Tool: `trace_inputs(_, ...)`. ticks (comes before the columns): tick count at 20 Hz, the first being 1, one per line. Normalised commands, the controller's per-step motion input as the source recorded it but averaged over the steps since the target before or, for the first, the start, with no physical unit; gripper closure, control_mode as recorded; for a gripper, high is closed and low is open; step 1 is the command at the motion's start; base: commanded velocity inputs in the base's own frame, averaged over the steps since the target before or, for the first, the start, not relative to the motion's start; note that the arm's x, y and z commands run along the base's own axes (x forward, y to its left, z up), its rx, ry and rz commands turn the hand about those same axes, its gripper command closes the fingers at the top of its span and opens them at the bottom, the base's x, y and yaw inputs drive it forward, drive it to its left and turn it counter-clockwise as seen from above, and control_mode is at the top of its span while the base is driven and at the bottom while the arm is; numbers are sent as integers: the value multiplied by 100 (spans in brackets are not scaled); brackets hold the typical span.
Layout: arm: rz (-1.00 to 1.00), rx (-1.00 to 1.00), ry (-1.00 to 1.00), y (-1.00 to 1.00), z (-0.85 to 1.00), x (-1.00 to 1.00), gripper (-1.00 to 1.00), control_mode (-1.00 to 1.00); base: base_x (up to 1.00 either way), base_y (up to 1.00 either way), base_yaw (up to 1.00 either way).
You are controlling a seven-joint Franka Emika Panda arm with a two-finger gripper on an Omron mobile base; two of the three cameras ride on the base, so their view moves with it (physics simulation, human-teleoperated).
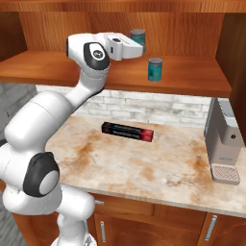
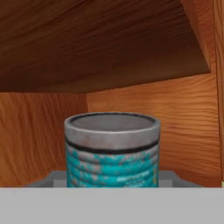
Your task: Stack two cans on top of the other two cans in the cabinet.
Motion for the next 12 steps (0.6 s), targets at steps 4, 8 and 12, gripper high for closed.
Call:
trace_inputs(4,0,-6,7,-12,0,-10,100,-100,0,0,0)
trace_inputs(8,0,-1,9,-10,0,-12,100,-100,0,0,0)
trace_inputs(12,0,0,5,-10,0,-3,100,-100,0,0,0)
